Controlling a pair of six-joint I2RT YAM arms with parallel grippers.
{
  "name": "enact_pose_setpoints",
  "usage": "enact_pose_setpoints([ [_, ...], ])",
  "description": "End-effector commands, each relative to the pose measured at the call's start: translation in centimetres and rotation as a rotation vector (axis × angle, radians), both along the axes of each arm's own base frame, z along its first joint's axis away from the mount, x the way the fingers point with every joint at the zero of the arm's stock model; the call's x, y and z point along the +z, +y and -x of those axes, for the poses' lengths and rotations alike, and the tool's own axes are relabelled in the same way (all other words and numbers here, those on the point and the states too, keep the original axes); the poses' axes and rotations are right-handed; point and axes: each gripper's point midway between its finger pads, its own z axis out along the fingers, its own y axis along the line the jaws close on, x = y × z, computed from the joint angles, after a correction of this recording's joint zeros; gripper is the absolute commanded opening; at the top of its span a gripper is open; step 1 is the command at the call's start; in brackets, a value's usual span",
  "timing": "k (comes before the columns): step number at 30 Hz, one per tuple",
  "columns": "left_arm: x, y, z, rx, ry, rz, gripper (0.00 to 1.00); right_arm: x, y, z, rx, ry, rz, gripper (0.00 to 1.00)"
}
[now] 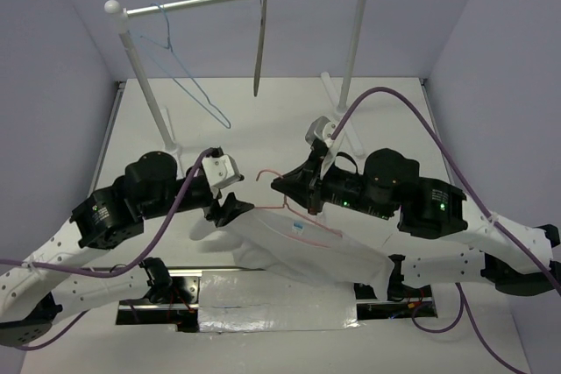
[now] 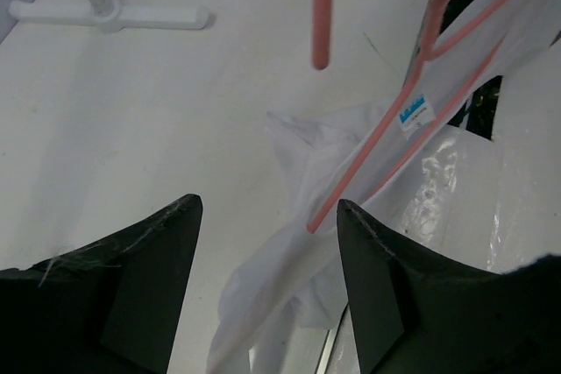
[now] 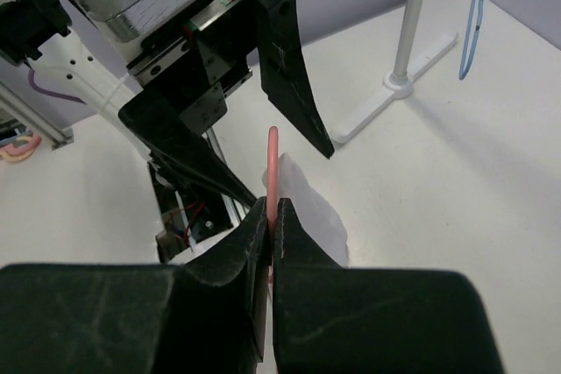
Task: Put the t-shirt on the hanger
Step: Place the hanger at the clothesline.
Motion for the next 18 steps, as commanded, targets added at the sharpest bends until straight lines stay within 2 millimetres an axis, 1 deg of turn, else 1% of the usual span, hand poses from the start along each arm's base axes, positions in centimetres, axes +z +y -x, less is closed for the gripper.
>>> enact_pose_setpoints([
  [1, 1.4, -1.5, 1.4, -0.130, -0.043, 0.068, 0.75, 3.3, 0.9, 0.3, 0.028, -0.023, -0.138, 0.00],
  [4, 1.1, -1.9, 2.4, -0.187, -0.033, 0.076, 0.75, 3.1, 1.3, 0.2, 0.028, -0.020, -0.141, 0.00],
  [8, 0.1, -2.4, 2.7, -0.220, -0.012, 0.062, 0.73, 3.1, 1.8, 0.3, 0.039, -0.018, -0.151, 0.00],
  [10, -0.5, -2.7, 3.0, -0.246, 0.001, 0.061, 0.71, 3.3, 2.0, 0.5, 0.051, -0.019, -0.164, 0.00],
  [11, -0.2, -2.9, 3.1, -0.253, -0.001, 0.077, 0.70, 3.3, 2.1, 0.5, 0.054, -0.015, -0.167, 0.00],
  [12, -0.2, -3.1, 3.6, -0.284, 0.003, 0.086, 0.67, 3.2, 2.3, 0.5, 0.057, -0.013, -0.165, 0.00],
  [13, -0.3, -3.2, 3.9, -0.306, 0.005, 0.091, 0.61, 3.2, 2.3, 0.5, 0.059, -0.011, -0.165, 0.00],
  [14, -0.3, -3.3, 4.2, -0.326, 0.008, 0.097, 0.52, 3.2, 2.4, 0.6, 0.060, -0.009, -0.163, 0.00],
  [15, -0.1, -3.5, 4.6, -0.350, 0.011, 0.105, 0.27, 3.1, 2.5, 0.5, 0.059, -0.010, -0.161, 0.00],
  [17, 0.1, -3.5, 5.1, -0.375, 0.011, 0.113, 0.05, 2.7, 2.5, 0.3, 0.051, -0.011, -0.153, 0.00],
  [18, 0.4, -3.3, 5.5, -0.385, 0.006, 0.125, 0.00, 2.7, 2.4, 0.3, 0.050, -0.011, -0.153, 0.00],
])
